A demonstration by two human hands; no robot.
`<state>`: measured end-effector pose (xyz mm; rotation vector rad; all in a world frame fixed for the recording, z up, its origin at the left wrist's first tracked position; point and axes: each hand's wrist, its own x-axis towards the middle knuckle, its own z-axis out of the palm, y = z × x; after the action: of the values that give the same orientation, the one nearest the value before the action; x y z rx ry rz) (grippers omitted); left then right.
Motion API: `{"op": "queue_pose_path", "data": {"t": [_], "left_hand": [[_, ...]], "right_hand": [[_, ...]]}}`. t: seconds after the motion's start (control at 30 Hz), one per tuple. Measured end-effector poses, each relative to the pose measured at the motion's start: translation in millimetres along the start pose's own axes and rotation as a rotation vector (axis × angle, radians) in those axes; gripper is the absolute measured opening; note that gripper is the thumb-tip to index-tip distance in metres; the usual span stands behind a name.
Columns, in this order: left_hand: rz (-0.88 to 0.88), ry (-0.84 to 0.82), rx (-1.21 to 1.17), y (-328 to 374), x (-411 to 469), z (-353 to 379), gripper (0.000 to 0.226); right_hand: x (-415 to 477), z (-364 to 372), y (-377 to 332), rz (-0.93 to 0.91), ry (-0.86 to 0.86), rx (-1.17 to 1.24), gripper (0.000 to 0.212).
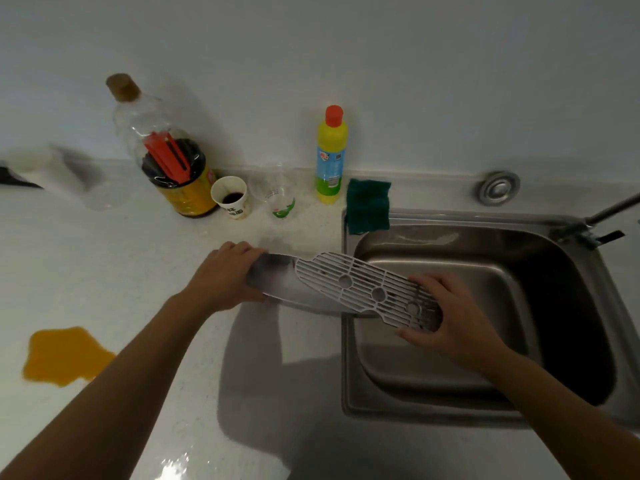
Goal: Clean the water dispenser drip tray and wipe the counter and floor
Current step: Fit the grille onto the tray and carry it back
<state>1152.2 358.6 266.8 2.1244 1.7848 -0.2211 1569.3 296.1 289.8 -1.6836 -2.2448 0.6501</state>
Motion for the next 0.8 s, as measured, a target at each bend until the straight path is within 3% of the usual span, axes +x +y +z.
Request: {"op": "queue_pose_path", "data": {"t": [0.17, 0.4, 0.8], "left_hand": [[-0.048, 0.131, -0.225, -6.7, -48.8, 25.5, 0.085], [-0.065, 0.285, -0.464, -24.2, -89.9, 51.4, 0.085], [-0.068, 0.347, -0.584, -27.6, -89.9, 62.6, 0.085]], "right_hand": [[41.7, 6.8, -27.7, -0.206, -0.091, -0.18, 0.094], [90.5, 46.3, -60.4, -0.391, -0.239, -0.206, 0.097], [99.9, 84.9, -58.1, -0.468, -0.233, -0.11, 0.097]]}}
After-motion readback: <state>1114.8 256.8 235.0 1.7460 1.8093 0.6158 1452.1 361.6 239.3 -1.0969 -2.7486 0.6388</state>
